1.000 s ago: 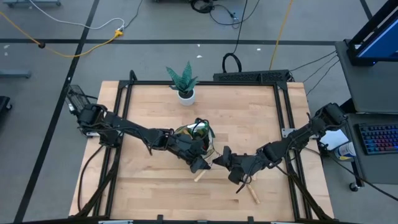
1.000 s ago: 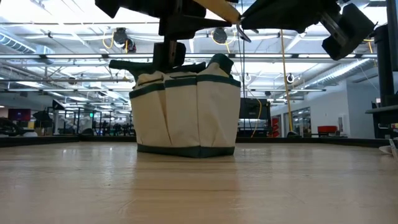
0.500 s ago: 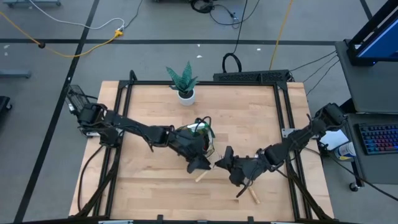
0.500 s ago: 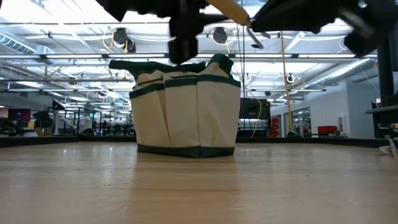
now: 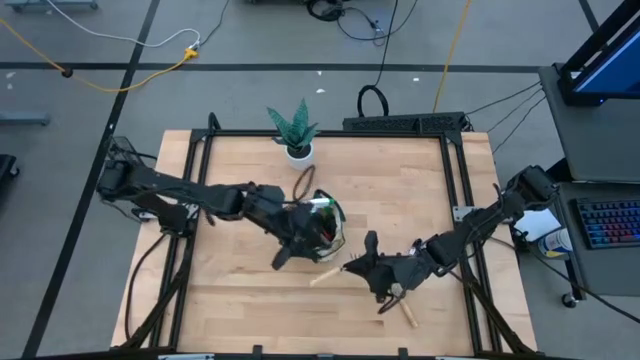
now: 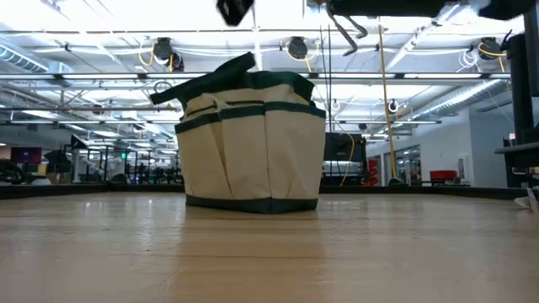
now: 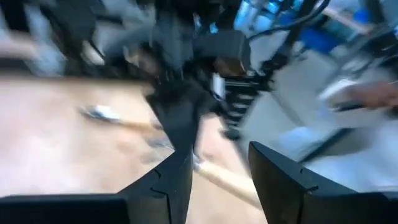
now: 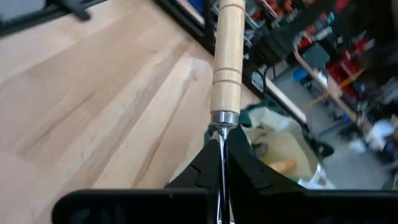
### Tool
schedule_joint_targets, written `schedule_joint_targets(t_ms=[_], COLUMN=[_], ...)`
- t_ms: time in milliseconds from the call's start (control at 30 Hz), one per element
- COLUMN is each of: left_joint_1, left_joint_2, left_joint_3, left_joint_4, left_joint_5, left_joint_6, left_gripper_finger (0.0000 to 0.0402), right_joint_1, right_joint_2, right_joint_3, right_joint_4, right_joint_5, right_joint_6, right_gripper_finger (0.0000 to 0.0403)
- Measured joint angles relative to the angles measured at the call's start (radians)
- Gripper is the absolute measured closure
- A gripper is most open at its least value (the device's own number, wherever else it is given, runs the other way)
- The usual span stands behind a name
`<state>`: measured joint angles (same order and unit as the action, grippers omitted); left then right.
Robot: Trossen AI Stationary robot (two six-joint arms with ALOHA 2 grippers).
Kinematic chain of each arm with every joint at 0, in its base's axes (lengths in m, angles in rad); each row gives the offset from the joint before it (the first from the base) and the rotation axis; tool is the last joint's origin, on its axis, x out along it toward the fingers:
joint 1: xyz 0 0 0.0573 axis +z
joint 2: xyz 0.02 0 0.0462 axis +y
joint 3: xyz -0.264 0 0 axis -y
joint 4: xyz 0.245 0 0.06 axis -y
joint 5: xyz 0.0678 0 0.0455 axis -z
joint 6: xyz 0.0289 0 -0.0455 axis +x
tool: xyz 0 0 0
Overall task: Pick & Place Garden tools in Gardening bag
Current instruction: Put the left brown hand rake into the gardening bag
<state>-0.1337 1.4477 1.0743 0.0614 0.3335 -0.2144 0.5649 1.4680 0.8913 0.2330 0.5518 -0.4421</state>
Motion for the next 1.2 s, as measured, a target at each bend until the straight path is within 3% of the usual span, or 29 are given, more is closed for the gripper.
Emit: schedule_joint_targets(t_ms=[200,433,700,900,1067,1200], left_joint_1=[-0.008,-0.019,-0.059,-0.091,-0.097,-0.093], left_joint_2=[-0.126,-0.138,-0.119,-0.102,-0.073,-0.039], left_joint_3=[0.004,-0.003,-0.017,-0.017,-0.016,-0.019], left_joint_4=[-0.335,-0.706,-0.746,-0.768,-0.763,-0.76], left_joint_5=[-0.259,-0.475,-0.492,-0.493,-0.573,-0.598], left_joint_6=[0.349,0.384,0.438,0.503,0.56,0.612], left_gripper_finger=[0.024,0.024,0.024,0.0241,0.024,0.0241], right_joint_1=[-0.058,-0.143,-0.23,-0.287,-0.353,-0.367], right_joint_2=[-0.006,-0.006,-0.006,-0.006,0.007,0.032], right_joint_3=[0.0,0.0,0.0,0.0,0.0,0.0], right_joint_4=[0.021,0.056,0.051,0.143,0.174,0.204], right_joint_5=[-0.002,-0.006,-0.006,-0.01,-0.165,-0.189], right_joint_6=[0.219,0.354,0.538,0.666,0.79,0.823], right_gripper_finger=[0.0394,0.0393,0.0396,0.0395,0.0399,0.0399])
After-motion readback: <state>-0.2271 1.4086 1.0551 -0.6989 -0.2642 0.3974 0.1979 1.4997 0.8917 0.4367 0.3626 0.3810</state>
